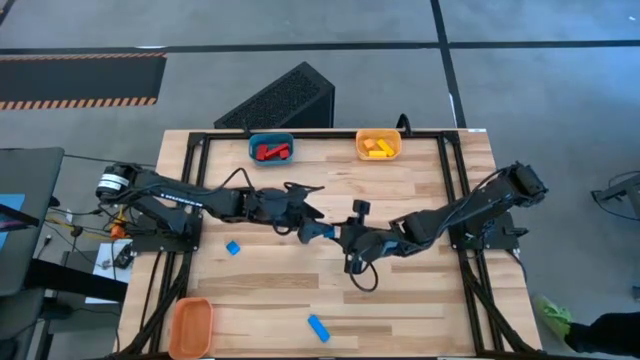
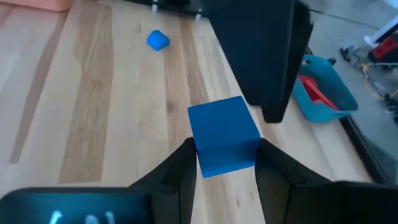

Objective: Sort & place blocks by color
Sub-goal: Put the bottom right blue block into the orange bin

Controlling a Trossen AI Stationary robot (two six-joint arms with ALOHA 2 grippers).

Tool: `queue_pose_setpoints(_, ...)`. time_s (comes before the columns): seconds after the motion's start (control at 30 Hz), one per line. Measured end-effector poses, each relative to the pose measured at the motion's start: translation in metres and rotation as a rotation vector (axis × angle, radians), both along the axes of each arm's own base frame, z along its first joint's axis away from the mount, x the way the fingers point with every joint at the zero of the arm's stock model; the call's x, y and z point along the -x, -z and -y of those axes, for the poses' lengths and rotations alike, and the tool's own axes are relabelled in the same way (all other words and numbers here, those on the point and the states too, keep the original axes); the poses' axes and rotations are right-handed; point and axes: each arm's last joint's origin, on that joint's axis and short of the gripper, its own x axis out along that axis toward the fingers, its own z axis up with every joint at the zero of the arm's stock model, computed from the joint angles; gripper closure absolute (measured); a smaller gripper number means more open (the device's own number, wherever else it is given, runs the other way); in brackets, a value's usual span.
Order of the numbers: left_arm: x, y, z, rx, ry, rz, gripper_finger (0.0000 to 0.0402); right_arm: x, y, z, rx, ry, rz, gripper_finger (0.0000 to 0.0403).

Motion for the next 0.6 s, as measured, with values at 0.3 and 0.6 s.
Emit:
queue_pose_setpoints(0.3, 0.000, 0.000, -0.001, 0.032, -0.017, 0.000, 0.0070, -0.008, -0.018, 0.010, 0.110, 0.010, 0.023, 0.0262)
queue_pose_setpoints(0.6, -0.002, -0.004, -0.001, 0.044, -0.008, 0.046, 0.0167, -0.010, -0.020, 0.014, 0.130, 0.009, 0.021, 0.0263)
